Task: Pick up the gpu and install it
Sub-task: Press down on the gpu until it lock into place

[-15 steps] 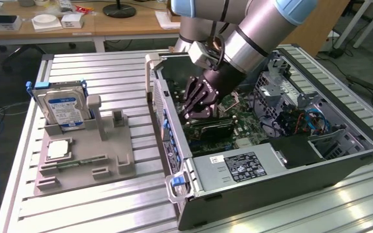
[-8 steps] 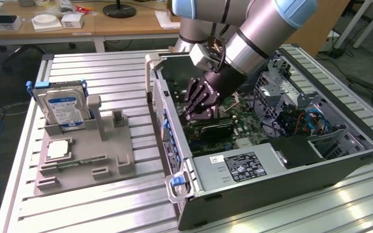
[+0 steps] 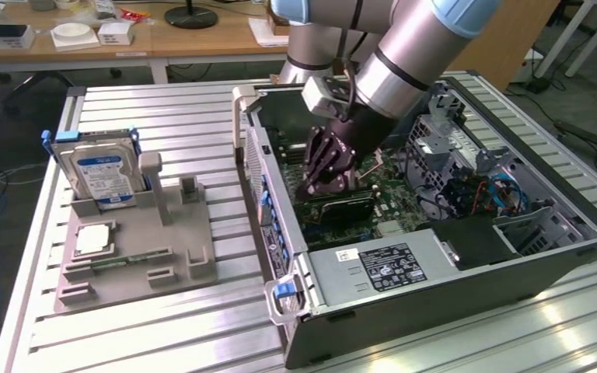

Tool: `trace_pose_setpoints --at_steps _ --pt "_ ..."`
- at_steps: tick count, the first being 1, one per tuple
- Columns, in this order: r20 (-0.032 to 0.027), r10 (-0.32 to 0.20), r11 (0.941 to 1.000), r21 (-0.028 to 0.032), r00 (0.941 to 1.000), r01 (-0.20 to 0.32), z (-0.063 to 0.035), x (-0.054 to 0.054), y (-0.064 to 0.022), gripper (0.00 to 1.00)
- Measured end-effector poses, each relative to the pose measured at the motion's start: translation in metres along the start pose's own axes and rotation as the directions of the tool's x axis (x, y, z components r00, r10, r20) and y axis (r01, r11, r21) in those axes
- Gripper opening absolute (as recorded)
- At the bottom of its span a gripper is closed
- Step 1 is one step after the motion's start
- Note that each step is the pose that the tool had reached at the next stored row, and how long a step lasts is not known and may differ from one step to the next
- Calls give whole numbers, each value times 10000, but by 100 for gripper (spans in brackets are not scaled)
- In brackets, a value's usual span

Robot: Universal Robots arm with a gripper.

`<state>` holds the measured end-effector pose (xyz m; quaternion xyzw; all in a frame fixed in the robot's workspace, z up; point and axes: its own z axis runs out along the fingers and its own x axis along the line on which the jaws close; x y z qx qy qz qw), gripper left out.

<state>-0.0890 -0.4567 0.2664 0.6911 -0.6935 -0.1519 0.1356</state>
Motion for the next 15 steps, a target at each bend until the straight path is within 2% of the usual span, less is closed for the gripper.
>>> trace_pose_setpoints --at_steps 3,6,8,10,12,15 --pt "-1 -15 9985 550 10000 15 2 -8 3 10" --pt "-3 -27 9941 1087 10000 28 3 -15 6 10" --pt "-4 -36 9901 1402 10000 36 5 -21 6 10" --pt "-5 -42 9861 1662 10000 42 10 -26 8 10" --pt "-6 -48 9819 1891 10000 48 20 -27 12 10" --pt "-18 -76 9774 2114 10000 78 38 -27 7 10"
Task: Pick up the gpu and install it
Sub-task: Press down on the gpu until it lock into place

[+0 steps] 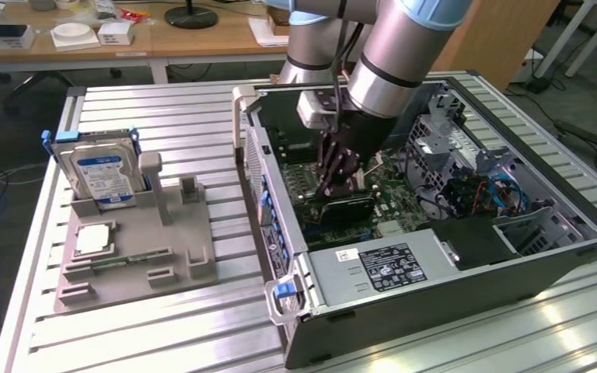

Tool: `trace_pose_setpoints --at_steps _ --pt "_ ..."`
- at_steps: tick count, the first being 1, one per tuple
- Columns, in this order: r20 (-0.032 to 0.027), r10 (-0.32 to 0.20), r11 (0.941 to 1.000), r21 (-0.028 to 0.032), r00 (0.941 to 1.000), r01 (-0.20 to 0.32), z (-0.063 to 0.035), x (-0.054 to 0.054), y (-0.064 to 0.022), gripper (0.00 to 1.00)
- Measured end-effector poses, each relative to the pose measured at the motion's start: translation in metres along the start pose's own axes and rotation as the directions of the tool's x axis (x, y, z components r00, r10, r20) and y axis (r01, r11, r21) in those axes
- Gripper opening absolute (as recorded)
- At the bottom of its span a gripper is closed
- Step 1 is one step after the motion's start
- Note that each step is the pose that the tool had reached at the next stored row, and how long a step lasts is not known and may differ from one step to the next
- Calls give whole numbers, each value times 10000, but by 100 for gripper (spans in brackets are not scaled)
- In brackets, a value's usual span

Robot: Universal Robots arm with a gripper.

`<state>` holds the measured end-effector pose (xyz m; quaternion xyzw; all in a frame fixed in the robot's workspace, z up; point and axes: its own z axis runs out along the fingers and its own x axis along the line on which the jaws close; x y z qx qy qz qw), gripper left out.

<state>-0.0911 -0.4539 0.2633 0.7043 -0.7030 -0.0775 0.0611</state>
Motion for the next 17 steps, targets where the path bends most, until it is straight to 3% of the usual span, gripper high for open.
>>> trace_pose_setpoints --at_steps 3,4,17 --pt "-17 -53 9998 176 10000 53 14 1 0 10" --pt "-17 -54 9998 201 10000 54 15 1 0 10" --pt "-13 -55 9998 204 10000 55 16 1 -1 10"
